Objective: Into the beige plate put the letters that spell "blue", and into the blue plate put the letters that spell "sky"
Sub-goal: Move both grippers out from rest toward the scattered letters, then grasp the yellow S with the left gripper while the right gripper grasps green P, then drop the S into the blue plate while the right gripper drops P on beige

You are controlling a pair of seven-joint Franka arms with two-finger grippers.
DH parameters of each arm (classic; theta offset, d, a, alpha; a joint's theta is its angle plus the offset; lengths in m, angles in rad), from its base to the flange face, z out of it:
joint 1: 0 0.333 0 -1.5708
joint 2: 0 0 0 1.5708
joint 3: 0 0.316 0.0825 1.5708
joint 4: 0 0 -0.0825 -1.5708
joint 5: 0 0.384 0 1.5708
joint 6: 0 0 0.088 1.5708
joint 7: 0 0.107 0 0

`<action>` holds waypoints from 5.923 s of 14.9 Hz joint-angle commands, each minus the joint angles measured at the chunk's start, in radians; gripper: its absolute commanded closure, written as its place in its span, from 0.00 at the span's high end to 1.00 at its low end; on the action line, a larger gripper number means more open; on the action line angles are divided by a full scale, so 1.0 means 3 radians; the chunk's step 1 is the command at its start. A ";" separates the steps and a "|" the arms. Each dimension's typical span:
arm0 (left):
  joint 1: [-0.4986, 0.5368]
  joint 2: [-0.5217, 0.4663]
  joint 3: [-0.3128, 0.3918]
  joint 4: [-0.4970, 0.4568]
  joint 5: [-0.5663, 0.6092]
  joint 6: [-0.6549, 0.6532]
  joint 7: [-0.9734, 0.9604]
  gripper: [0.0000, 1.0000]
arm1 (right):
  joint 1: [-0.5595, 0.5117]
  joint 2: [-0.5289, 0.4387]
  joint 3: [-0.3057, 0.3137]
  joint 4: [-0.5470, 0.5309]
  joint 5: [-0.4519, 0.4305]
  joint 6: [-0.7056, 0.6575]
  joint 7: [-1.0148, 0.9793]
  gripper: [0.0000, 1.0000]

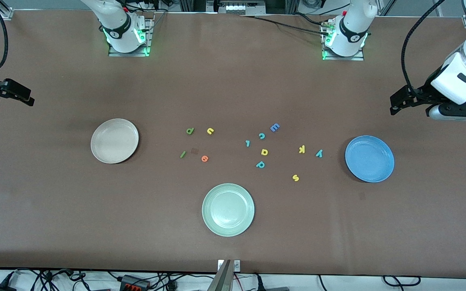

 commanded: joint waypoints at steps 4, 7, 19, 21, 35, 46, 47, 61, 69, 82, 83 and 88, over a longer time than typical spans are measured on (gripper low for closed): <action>-0.0012 0.0039 -0.0011 0.0092 -0.0017 -0.0069 -0.0051 1.00 | -0.0017 -0.0066 0.0027 -0.0053 0.0006 -0.0025 -0.0042 1.00; -0.0017 0.0034 -0.0011 0.0092 -0.0017 -0.0074 -0.0051 1.00 | -0.0012 -0.0040 0.0037 -0.0048 -0.0004 -0.0005 -0.0047 1.00; -0.0022 0.0515 -0.0011 0.0818 -0.0001 -0.0314 -0.0026 1.00 | 0.0136 -0.0030 0.0068 -0.0053 -0.0014 -0.0030 -0.0058 1.00; -0.0017 0.0499 -0.0011 0.0802 -0.0001 -0.0400 -0.0015 1.00 | 0.0304 0.0082 0.0068 -0.0053 -0.0009 -0.0020 -0.0047 1.00; -0.0251 0.1204 -0.0103 0.0772 -0.0012 -0.0330 -0.0046 1.00 | 0.0909 0.1125 0.0073 -0.0084 0.0338 0.0526 0.0019 1.00; -0.0645 0.2211 -0.0103 0.0757 -0.0022 0.0892 -0.1307 1.00 | 0.1624 0.1386 0.0073 -0.0543 0.0349 0.1211 0.1541 1.00; -0.0691 0.2268 -0.0098 0.0751 -0.0022 0.0953 -0.1521 1.00 | 0.1695 0.1386 0.0073 -0.0630 0.0349 0.1329 0.1781 1.00; -0.0809 0.2437 -0.0108 0.0194 -0.0329 0.1736 -0.2229 1.00 | 0.2182 0.1759 0.0083 -0.1199 0.0364 0.2761 0.3343 0.91; -0.0911 0.2560 -0.0103 0.0143 -0.0329 0.1920 -0.2239 1.00 | 0.2187 0.1765 0.0088 -0.1188 0.0518 0.2756 0.3343 0.48; -0.0906 0.2703 -0.0088 0.0342 0.0014 0.2186 -0.2224 0.70 | 0.1963 0.1418 0.0017 -0.1086 0.0518 0.2537 0.3063 0.14; -0.0906 0.2708 -0.0088 0.0363 0.0019 0.2191 -0.2224 0.69 | 0.1825 0.1361 0.0017 -0.1086 0.0513 0.2440 0.2864 0.14; -0.0881 0.2713 -0.0062 0.0378 0.0014 0.2237 -0.2224 0.68 | 0.1033 0.1238 -0.0004 -0.1107 0.0477 0.1842 0.1627 0.14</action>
